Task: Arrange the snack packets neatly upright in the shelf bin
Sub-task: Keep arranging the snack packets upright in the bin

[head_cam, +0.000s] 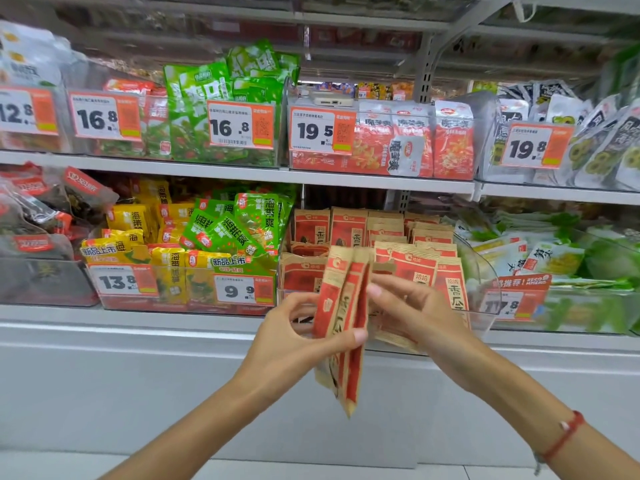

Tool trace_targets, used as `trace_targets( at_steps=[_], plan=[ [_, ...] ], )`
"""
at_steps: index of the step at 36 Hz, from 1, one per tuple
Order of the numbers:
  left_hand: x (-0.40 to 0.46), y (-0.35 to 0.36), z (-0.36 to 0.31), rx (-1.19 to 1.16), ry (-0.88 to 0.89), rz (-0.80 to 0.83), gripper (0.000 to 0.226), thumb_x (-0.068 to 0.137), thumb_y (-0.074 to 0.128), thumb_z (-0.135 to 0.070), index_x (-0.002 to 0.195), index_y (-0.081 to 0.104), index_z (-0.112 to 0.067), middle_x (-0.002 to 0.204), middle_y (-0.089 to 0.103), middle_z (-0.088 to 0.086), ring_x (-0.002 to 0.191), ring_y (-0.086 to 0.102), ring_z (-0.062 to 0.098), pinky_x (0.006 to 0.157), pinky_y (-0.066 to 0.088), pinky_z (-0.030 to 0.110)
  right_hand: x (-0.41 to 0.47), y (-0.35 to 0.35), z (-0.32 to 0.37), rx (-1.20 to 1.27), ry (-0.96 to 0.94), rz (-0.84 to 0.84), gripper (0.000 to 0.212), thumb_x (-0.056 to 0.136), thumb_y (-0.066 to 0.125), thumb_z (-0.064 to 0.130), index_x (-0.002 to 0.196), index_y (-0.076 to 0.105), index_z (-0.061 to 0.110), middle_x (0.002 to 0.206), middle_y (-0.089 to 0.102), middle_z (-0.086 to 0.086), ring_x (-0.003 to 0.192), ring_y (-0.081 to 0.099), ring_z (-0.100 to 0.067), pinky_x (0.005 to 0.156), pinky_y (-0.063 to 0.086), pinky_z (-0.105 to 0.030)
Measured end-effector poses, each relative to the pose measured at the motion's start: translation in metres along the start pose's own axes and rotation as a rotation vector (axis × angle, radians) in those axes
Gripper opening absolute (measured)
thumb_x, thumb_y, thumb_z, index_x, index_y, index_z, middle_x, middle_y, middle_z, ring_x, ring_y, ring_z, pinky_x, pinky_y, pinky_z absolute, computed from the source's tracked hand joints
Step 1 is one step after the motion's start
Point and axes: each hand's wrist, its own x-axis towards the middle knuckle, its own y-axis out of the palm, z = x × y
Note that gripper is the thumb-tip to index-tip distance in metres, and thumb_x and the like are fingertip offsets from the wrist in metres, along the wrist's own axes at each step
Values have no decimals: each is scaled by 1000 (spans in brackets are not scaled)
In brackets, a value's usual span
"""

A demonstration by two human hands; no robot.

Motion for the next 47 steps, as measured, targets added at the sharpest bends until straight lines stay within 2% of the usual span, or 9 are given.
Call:
trace_targets(
  at_steps=[3, 7, 13, 16, 23, 32, 38, 42, 47],
  plan=[
    [-2, 0, -8, -93, 41, -177, 77, 44, 89, -59, 108, 60, -27, 98, 69, -16, 85, 64, -12, 65, 47, 4, -3, 7, -2, -114, 1, 104, 37, 75, 69, 37, 111, 61, 42, 107, 69, 23, 99, 66, 1, 83, 52, -15],
    [-5, 3, -11, -92, 25, -297, 78, 43, 80, -59, 111, 56, -29, 96, 68, -20, 89, 63, -12, 78, 49, 15, -4, 15, -14, -377, -58, 99, 70, 71, 79, 48, 134, 48, 44, 124, 60, 19, 110, 60, -3, 96, 50, -29],
    [-6, 7, -16, -125, 64, -271, 57, 56, 80, -49, 101, 55, -25, 93, 69, -18, 86, 64, -11, 66, 49, 10, -1, 4, -9, -168, -87, 43, 39, 82, 70, 29, 120, 62, 32, 110, 71, 11, 102, 67, -9, 88, 56, -32],
    [-6, 4, -18, -148, 105, -279, 25, 77, 76, -24, 91, 56, -16, 94, 71, -9, 84, 70, 5, 67, 55, 16, 0, -3, -8, -71, -11, -33, 38, 78, 68, 32, 116, 62, 27, 101, 74, 10, 96, 70, -7, 82, 55, -25],
    [-5, 5, -15, -202, 71, -318, 20, 78, 76, -21, 89, 61, -13, 95, 73, -5, 75, 69, 1, 59, 51, 11, -2, 3, -10, -15, 39, -73, 40, 75, 68, 39, 113, 63, 31, 101, 73, 12, 96, 69, -6, 79, 56, -25],
    [-11, 10, -30, -400, -68, -231, 32, 87, 56, -49, 89, 75, -24, 85, 76, -13, 82, 72, 5, 74, 55, 26, -7, 11, -3, -795, -686, -460, 38, 76, 79, 32, 110, 71, 18, 94, 68, 12, 84, 62, -1, 69, 53, -19],
    [-21, 19, -40, -442, 77, -178, 40, 81, 46, -52, 69, 75, -26, 77, 75, -10, 78, 72, 3, 62, 56, 15, -7, 20, -8, -1034, -824, -537, 38, 71, 84, 22, 105, 72, 11, 93, 67, 0, 83, 59, -13, 66, 48, -19],
    [-19, 16, -31, -374, 168, -185, 10, 89, 61, -20, 92, 70, -19, 85, 76, -9, 80, 71, 3, 64, 53, 12, -10, 28, -10, -976, -786, -385, 37, 82, 70, 33, 116, 66, 18, 105, 62, 5, 95, 56, -11, 70, 49, -22],
    [-5, -3, -22, -277, 240, -246, 19, 89, 63, -18, 107, 63, -24, 96, 75, -11, 91, 70, 6, 75, 56, 17, -12, 25, -7, -816, -637, -271, 33, 88, 58, 39, 116, 68, 25, 113, 59, 12, 109, 52, -5, 87, 48, -23]
  ],
)
